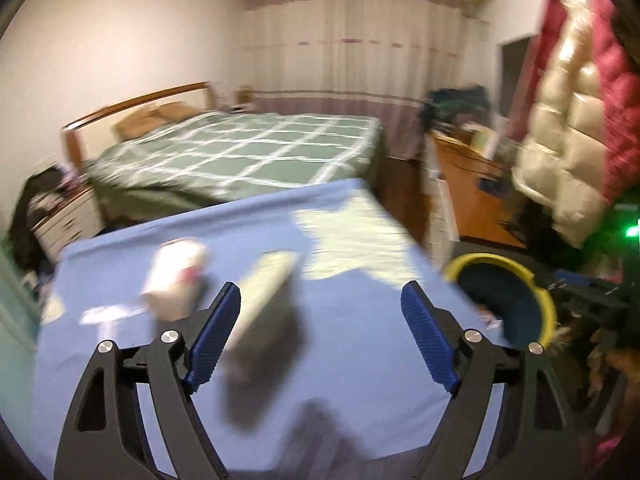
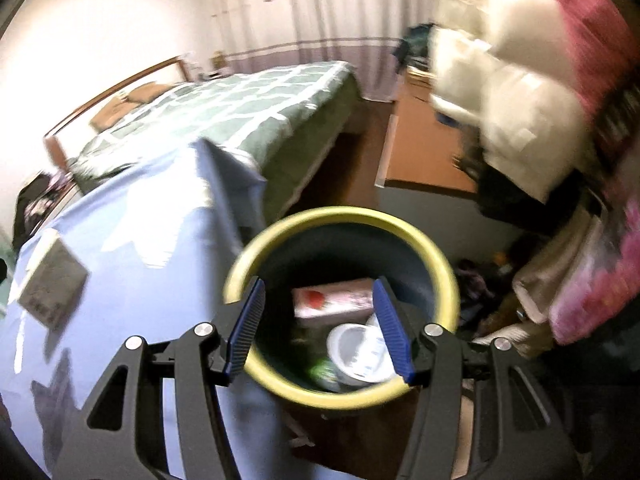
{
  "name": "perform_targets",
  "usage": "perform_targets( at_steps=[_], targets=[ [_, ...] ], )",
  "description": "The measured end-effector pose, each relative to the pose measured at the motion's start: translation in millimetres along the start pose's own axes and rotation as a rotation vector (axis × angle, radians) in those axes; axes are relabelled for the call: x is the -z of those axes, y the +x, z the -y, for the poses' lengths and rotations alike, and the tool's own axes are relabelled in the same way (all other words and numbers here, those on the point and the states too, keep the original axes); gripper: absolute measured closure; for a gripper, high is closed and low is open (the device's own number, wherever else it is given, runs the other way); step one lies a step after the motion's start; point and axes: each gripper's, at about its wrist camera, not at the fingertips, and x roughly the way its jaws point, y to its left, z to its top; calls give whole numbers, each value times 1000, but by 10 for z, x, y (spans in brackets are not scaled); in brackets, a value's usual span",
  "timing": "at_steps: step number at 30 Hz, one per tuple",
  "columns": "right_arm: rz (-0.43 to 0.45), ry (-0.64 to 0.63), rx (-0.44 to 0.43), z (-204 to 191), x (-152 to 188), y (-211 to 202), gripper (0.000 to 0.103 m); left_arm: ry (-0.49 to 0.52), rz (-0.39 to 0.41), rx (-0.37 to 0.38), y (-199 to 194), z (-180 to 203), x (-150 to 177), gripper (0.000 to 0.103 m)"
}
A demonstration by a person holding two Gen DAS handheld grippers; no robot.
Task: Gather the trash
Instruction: 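Carry the milk carton over the yellow bin and open the left gripper, then move the right gripper to the white paper cup on the table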
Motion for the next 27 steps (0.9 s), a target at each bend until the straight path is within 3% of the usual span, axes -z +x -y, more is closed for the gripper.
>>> perform_targets(
  at_steps=[9,16,23,27],
  targets=[
    [-21,-161,-185,-1106,-282,62,49,-220,-9,-292,-316,-1657,472,21],
    [-49,-273,-321,-2077,-424,54,49,-341,-24,-429,-413,-2521,799,21],
    [-116,-374,-404,-3182,-479,225,49,-386,-43,-489,-339,-2803,923,21],
    [-162,-381,-417,-3564,-450,372,48,-399,-54,-502,-266,-2869,929,21]
  ],
)
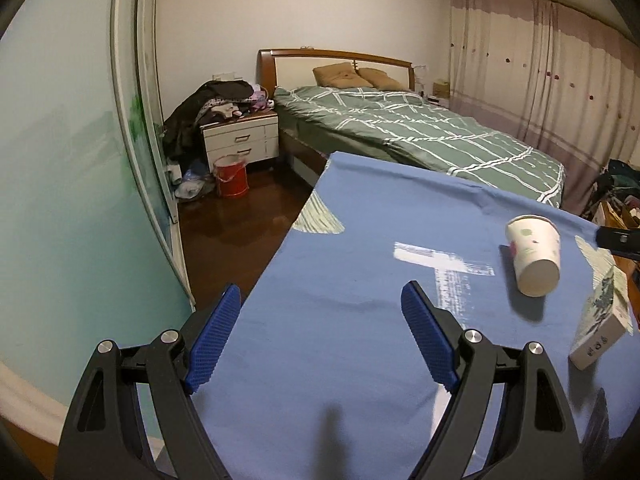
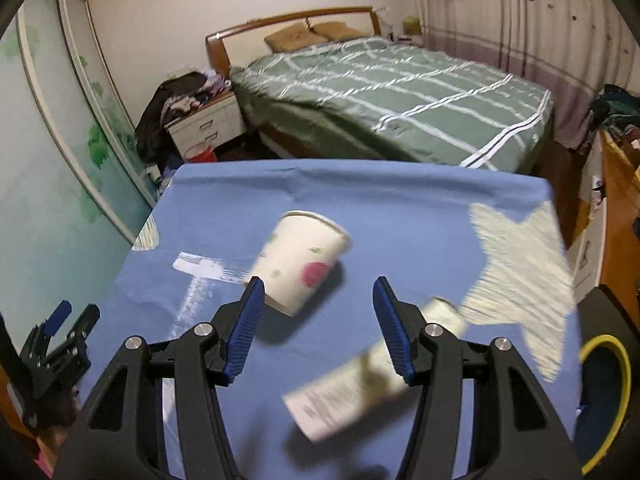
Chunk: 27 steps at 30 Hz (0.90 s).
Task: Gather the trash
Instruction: 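Move the right gripper to the white paper cup on the table, then grasp the white paper cup with the right gripper and lift it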
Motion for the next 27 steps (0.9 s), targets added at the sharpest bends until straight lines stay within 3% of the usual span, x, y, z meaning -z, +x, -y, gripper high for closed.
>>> perform_targets(
  at_steps=[6,10,13,23,26,27],
  targets=[
    [-64,21,17,-296,-119,438,41,-6,-8,-8,111,-30,-6,21],
    [-92,19,86,-419,-161,621,29,-11,-14,-4,169,-41,14,21],
    [-107,30,135,-460,-154,750,27,-12,-22,4,222,-31,29,21],
    [-154,66,160,-395,-74,935,30,-29,-44,40,304,-31,49,21],
    [-165,75,158,-390,-40,1020,36,-35,-48,45,305,-40,56,21],
    [-162,78,159,-398,-61,1031,45,-36,-48,46,308,-34,58,21]
  ],
)
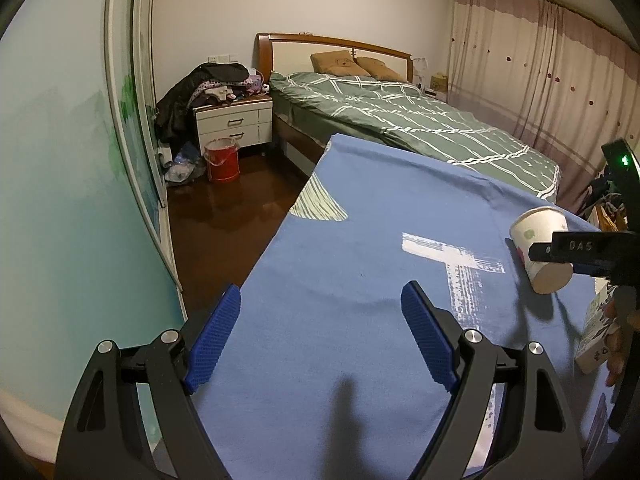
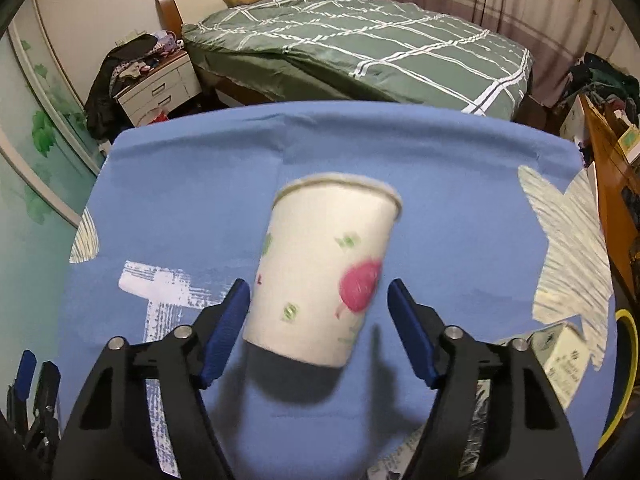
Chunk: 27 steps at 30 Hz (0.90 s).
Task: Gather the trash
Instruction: 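Grasp the white paper cup with the right gripper and lift it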
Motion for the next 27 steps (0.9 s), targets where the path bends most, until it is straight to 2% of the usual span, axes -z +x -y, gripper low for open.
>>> perform_targets(
  at_steps=[5,14,19,22,23,25,27],
  targets=[
    [46,-4,3,-21,83,-24,48,1,-5,2,11,2,2,21],
    [188,-46,-69,87,319,-646,48,2,-7,4,10,17,12,21],
    [273,-17,-73,427,467,-1070,48,15,2,3,5,46,20,21],
    [315,40,-50,776,606,-1290,48,26,11,3,-12,70,25,21],
    [330,78,-30,995,674,-1368,48,30,15,2,-19,82,28,21],
    [347,114,-2,1163,765,-1470,48,37,16,3,-20,97,23,21],
    [358,172,63,1489,882,-1557,48,49,24,2,-32,126,28,21]
  ],
)
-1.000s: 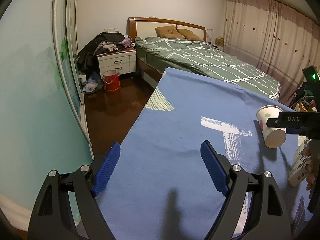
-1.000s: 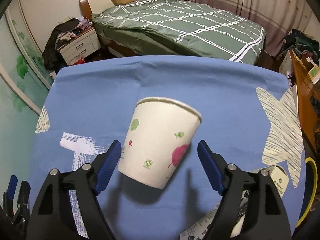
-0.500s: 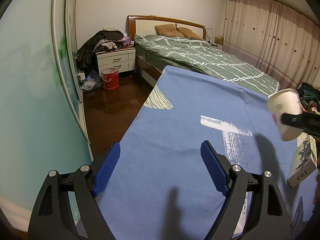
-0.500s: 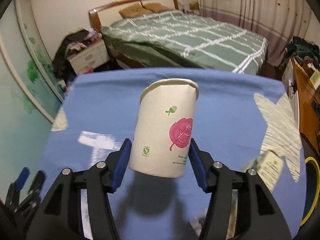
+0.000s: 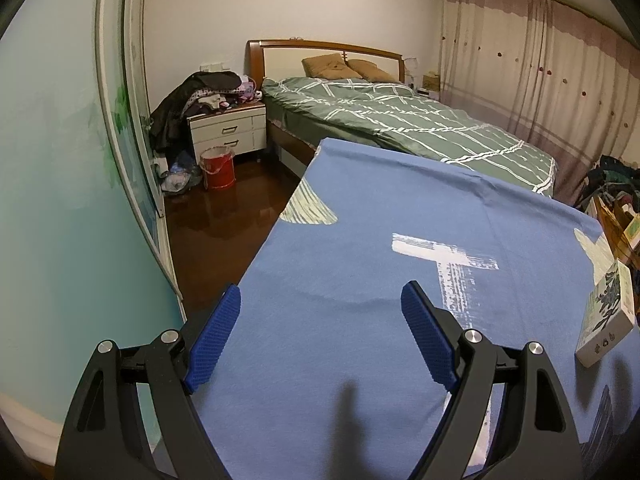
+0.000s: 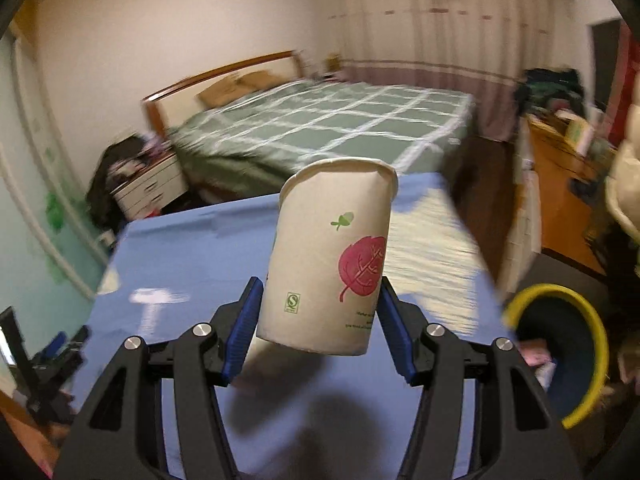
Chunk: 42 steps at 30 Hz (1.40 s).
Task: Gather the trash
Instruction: 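Grasp the white paper cup with the right gripper and lift it, then drop the paper cup in the bin with right gripper while left reaches the drink box, then grasp the white drink box with the left gripper and lift it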
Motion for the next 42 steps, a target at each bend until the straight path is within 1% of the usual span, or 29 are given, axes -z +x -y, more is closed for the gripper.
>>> perform_targets(
  at_steps=[1,2,4,5,6,8,10,12,14,16,19,20,22,25,27,30,37,40,42],
  targets=[
    [2,29,35,182,28,-20,48,7,3,0,-7,18,2,21],
    [1,44,52,264,31,-35,48,13,5,2,3,25,-3,21],
    [-14,114,131,658,112,-28,48,28,10,8,-13,60,2,21],
    [-21,141,157,810,128,-20,48,38,11,16,-23,79,10,21],
    [-34,193,205,1082,195,5,48,48,8,28,-29,115,20,21],
    [-44,227,242,1319,233,-8,48,65,-4,48,-44,175,43,21],
    [-66,284,306,1650,310,25,47,85,-16,68,-60,258,59,21],
    [-83,315,332,1862,363,64,47,98,-23,86,-73,322,60,21],
    [-106,344,367,2053,419,134,47,107,-30,119,-116,414,48,21],
    [-121,363,381,2257,514,156,46,117,-28,150,-170,506,23,21],
    [-151,381,414,2422,629,230,45,157,-16,179,-256,713,-7,21],
    [-153,385,419,2476,632,250,43,173,-13,197,-302,806,-19,21],
    [-156,394,430,2587,686,277,34,193,-11,226,-355,939,-27,21],
    [-151,392,428,2630,716,298,33,240,-3,283,-460,1204,-48,21],
    [-152,392,422,2650,735,326,33,284,0,341,-538,1422,-44,21],
    [-153,397,412,2717,767,344,33,347,-2,398,-595,1736,-12,21],
    [-152,408,398,2694,742,312,33,443,-46,453,-522,2287,54,21],
    [-149,415,395,2700,735,297,33,454,-71,440,-399,2393,40,21],
    [-150,418,393,2720,740,299,33,443,-87,414,-276,2370,-2,21]
  ],
)
